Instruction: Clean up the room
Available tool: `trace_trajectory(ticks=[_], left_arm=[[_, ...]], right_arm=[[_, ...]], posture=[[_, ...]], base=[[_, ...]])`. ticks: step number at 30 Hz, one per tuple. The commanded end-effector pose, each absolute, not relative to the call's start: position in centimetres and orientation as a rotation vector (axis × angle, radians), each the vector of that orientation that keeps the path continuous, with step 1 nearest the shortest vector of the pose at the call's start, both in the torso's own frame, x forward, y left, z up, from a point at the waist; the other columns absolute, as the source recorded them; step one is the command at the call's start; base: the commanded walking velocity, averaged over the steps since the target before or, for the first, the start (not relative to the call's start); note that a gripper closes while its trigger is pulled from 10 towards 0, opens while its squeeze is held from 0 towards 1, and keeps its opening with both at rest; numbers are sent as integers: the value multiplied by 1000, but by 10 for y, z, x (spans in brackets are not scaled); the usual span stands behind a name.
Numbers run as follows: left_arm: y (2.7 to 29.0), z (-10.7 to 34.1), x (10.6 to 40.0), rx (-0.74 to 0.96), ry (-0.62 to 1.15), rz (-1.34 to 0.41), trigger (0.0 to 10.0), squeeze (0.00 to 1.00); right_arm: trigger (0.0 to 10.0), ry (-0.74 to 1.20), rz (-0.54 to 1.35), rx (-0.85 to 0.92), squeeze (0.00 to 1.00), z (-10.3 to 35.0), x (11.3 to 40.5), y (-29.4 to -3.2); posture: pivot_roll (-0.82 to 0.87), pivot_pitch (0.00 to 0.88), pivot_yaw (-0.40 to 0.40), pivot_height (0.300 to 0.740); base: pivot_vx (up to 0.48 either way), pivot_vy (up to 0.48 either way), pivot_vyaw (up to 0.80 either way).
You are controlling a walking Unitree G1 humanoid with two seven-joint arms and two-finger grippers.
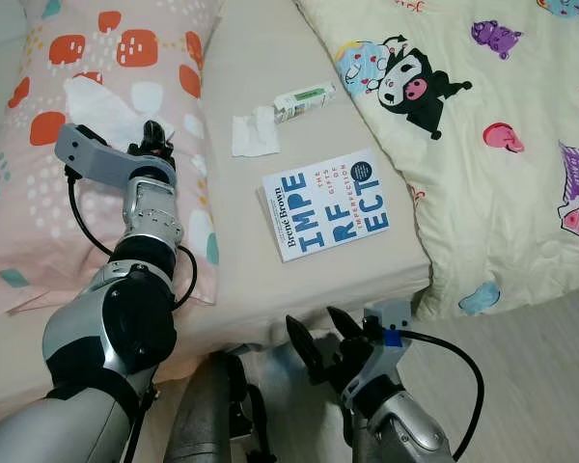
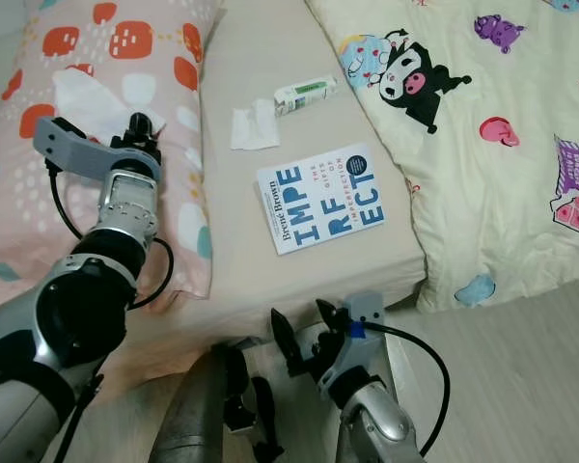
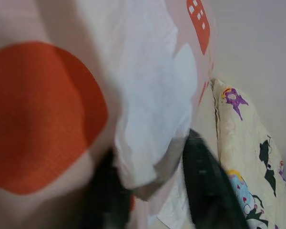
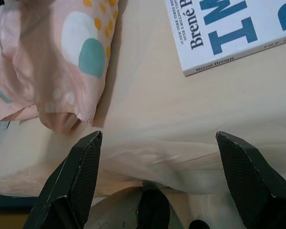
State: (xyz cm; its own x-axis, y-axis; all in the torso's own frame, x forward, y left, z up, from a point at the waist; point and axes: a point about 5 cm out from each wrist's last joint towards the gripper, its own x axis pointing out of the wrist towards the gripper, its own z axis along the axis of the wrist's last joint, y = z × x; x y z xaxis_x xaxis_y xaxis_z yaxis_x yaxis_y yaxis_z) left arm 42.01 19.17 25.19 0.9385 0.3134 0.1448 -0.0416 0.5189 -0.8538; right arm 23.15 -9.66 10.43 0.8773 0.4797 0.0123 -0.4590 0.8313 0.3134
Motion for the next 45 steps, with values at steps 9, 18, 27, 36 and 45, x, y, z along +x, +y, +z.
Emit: trace_trajectory(ticks=[9, 18, 27, 36, 45], left_arm=[[191, 242, 419, -1059, -290, 183, 0, 0], [170, 260, 419, -1136, -408, -239, 0, 0], [195, 231, 394, -856, -420, -606, 0, 0], [210, 158, 353, -551, -200, -666, 0, 0], [184, 99, 315, -354, 22, -769, 0, 0]], right_arm=[[10000, 102, 493, 316, 0, 96, 232, -99], [10000, 71, 472, 283, 0, 99, 255, -104], [10000, 67, 412, 232, 0, 99, 289, -122], [10000, 35, 368, 181, 0, 107, 315, -137], [10000, 32, 350, 182, 0, 108, 329, -144]], posture=[[-273, 503, 110, 630], [-238, 402, 131, 630], [-178, 256, 132, 630], [-150, 151, 130, 630], [-131, 89, 131, 635]], base=[[0, 0, 0], [0, 0, 0], [0, 0, 0], [0, 0, 0], [0, 0, 0]])
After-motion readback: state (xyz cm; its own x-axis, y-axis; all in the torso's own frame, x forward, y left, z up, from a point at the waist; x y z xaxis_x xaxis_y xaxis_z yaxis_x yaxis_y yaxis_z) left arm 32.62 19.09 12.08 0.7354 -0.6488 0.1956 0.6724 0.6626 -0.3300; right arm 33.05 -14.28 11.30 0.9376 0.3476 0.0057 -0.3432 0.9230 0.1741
